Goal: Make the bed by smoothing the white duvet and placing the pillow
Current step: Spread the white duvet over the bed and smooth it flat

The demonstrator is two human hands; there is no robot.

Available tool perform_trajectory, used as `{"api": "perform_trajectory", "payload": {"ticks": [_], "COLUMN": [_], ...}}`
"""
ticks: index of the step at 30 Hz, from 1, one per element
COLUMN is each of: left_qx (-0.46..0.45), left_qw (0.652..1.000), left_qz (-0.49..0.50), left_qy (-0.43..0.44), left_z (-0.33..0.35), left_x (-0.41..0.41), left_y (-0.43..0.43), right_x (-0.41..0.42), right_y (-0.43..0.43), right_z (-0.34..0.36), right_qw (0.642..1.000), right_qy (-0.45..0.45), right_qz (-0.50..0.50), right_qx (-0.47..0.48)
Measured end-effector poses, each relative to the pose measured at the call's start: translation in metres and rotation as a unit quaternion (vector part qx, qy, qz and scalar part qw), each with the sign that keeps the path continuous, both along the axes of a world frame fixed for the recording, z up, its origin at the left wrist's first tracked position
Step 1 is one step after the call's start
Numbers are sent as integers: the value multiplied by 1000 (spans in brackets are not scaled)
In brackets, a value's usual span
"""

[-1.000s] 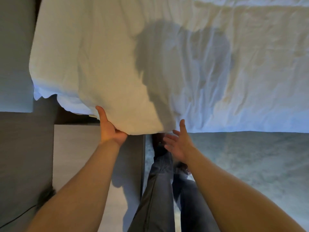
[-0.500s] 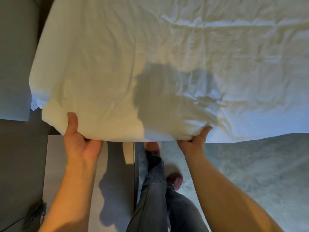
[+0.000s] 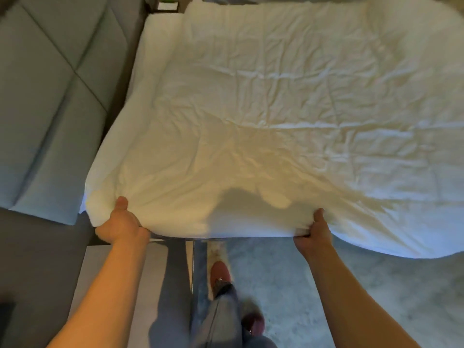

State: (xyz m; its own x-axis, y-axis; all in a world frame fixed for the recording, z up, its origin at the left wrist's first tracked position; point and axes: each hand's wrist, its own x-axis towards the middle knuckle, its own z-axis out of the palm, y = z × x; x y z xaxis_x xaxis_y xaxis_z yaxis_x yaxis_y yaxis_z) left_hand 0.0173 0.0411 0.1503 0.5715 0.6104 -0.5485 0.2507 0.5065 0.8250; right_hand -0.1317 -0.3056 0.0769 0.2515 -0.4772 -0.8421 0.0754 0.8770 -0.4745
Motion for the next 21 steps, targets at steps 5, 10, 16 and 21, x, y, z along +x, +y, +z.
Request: {"api": "perform_trajectory", "payload": {"ticks": [5,10,16,21], "left_qx": [105,176,203,117], "left_qw": [993,984,976,988], "left_qz": [42,-13,-82,-61], "left_qy": [-41,-33,-15,-82], "left_z": [39,55,100,149], "left_x": [-7,-24,65,198], "left_y": [7,23,-27,-112], "right_x": [-12,-33,55,176], "right_y": [0,2,-46,-117], "right_z": [62,101,144,164], "right_qw": [990,981,962,937], "right_qy": [105,102,115,149], "right_qz": [-6,9,8,-9], "right_qx": [-93,-162,-247,-315]}}
